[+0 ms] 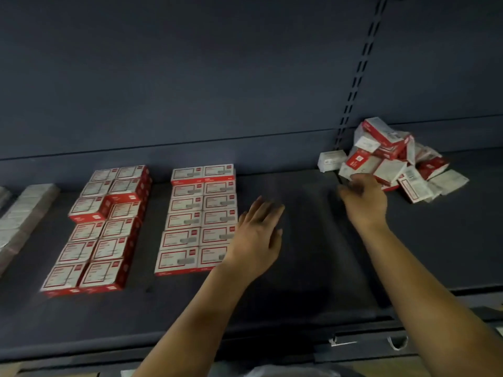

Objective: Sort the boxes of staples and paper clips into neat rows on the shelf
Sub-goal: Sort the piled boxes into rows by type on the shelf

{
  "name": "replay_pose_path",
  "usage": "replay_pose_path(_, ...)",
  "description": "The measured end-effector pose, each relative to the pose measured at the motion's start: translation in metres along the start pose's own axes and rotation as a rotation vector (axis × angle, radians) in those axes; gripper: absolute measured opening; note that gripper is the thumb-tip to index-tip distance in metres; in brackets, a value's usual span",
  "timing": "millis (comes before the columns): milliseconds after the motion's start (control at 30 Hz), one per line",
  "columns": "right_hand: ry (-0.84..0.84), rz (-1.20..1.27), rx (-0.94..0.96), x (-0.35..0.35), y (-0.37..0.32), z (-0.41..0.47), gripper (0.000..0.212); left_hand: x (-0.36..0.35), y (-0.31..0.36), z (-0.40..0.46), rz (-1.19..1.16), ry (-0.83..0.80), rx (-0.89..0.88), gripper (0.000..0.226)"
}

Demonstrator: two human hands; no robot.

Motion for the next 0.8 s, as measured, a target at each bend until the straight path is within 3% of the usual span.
replay_pose_path(67,0.01,0.11,-0.129,0.002,0.008,0.018,0.039,-0.005,0.004,0.005,0.027,-0.029,-0.004,0.052)
replay_pose_path(200,0.031,0.212,-0.187,-0.005,0.006,0.052,0.056,-0.005,0.007,0.011,0.059,-0.039,-0.007,0.052)
replay_pose_path(400,-0.006,0.239,-0.217,-0.009,0.015,0.065,0.025,-0.005,0.012,0.019,0.143,-0.106,0.02,0.05)
replay_pose_path(567,-0.038,0.32,-0.155,-0.001,0.016,0.046,0.016,-0.013,0.014,0.017,0.136,-0.147,0.027,0.049)
replay_pose_path(800,-0.155,0.438,-0.246,0.005,0.032,0.0,0.017,-0.005,0.024,0.011,-0.055,0.061,-0.049,0.043)
Point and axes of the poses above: each hand's wrist, its own z-axis towards the middle knuckle, its own x-axis out of the back of the hand, y = z × x, the point moved 9 cm from there along z, towards the middle knuckle, and after that the axes turned 10 degrees about -z, right-handed, at the moved point
